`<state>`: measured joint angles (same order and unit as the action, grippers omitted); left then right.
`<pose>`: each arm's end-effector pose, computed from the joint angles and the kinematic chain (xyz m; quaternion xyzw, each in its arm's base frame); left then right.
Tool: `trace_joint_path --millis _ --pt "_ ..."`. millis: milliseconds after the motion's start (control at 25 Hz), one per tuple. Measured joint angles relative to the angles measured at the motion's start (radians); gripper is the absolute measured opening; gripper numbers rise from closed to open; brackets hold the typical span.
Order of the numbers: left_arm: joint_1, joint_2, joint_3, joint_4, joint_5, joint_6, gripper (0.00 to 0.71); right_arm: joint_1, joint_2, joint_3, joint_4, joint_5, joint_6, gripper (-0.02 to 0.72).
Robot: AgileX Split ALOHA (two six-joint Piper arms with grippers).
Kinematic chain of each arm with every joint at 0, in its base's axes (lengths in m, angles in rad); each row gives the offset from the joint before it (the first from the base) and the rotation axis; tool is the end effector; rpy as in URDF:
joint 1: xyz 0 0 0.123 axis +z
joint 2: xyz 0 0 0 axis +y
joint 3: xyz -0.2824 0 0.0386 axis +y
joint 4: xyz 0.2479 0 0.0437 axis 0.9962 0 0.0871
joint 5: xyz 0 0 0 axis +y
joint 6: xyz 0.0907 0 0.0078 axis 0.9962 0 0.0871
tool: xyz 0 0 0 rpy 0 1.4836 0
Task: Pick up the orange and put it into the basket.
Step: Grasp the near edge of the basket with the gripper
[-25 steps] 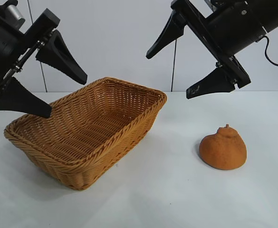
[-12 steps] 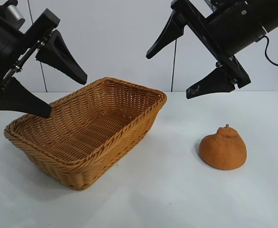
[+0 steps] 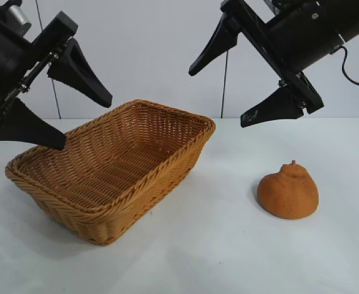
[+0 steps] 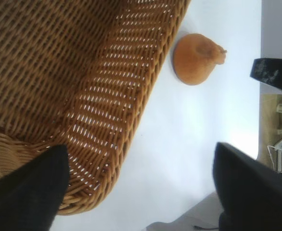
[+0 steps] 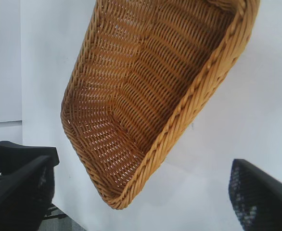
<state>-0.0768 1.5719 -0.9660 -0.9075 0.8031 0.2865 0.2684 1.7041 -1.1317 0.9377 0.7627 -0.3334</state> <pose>0.2975 -0.0747 0.2337 -0.0975 0.9247 -0.3371 0.1477 0.3227 0.1414 0.2366 -0.0009 0.9216 0.3558 0.1550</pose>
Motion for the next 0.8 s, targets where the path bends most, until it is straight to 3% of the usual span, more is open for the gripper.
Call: trace_joint_path --millis 240,360,600,800 --pt "0.01 -0.11 0.0 0.289 0.023 -0.316 0.582 0.0 0.0 0.0 0.0 0.0 0.0 0.674" --pt "-0.011 -0.126 0.0 0.419 0.024 -0.515 0.582 0.0 0.0 0.0 0.0 0.0 0.0 0.674" --pt "-0.137 -0.118 0.011 0.715 -0.021 -0.946 0.582 0.0 0.0 0.0 0.001 -0.001 0.0 0.674" --pt "-0.233 -0.086 0.012 0.779 -0.088 -1.17 0.582 0.0 0.0 0.0 0.003 -0.004 0.0 0.674"
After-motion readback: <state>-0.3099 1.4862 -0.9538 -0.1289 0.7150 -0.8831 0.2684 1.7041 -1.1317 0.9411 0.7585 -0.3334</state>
